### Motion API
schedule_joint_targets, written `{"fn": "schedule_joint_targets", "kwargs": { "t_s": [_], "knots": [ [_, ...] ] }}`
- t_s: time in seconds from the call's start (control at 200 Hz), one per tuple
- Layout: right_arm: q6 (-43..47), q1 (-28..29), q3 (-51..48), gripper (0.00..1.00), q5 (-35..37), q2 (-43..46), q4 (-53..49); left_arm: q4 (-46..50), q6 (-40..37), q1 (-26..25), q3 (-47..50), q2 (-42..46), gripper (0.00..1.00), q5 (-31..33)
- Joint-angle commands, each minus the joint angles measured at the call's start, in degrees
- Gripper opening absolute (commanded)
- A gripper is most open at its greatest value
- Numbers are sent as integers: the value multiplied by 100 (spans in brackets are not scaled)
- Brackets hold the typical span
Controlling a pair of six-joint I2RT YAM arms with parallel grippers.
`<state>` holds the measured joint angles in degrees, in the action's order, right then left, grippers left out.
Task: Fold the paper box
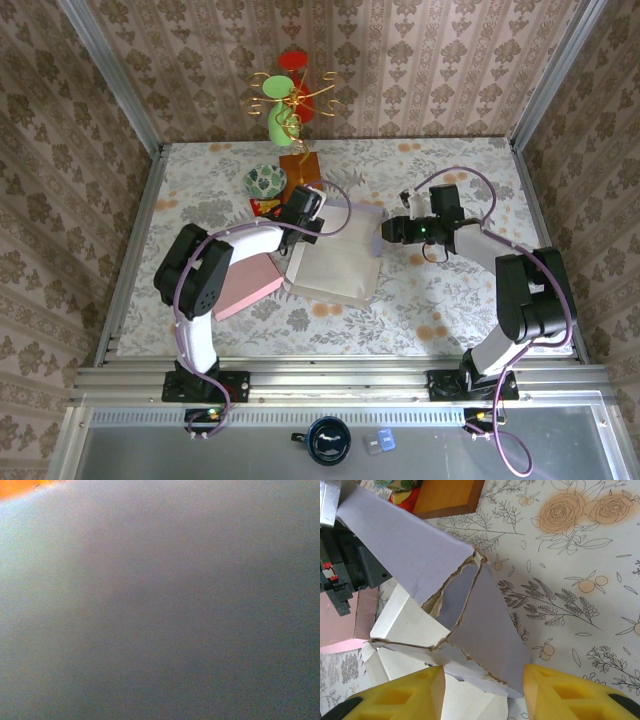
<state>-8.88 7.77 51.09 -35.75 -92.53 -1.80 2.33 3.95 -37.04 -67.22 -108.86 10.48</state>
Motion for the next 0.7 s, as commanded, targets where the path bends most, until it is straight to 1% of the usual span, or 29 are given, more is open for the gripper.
{"fn": "schedule_joint_targets", "kwargs": {
  "t_s": [0.0,0.265,0.375,0.51,0.695],
  "knots": [
    [167,120,190,47,215,68,-144,268,-252,-22,-57,-83,0,16],
    [157,380,253,44,798,52,-95,259,-262,-31,-65,-83,0,-18],
    [85,593,300,41,1259,23,-127,276,-250,-40,-73,-92,0,-8],
    [-79,857,303,34,1931,-27,-101,328,-233,-56,-106,-109,0,26],
    [-284,1136,402,31,2730,-119,-188,364,-207,-58,-120,-111,0,32]
  ]
}}
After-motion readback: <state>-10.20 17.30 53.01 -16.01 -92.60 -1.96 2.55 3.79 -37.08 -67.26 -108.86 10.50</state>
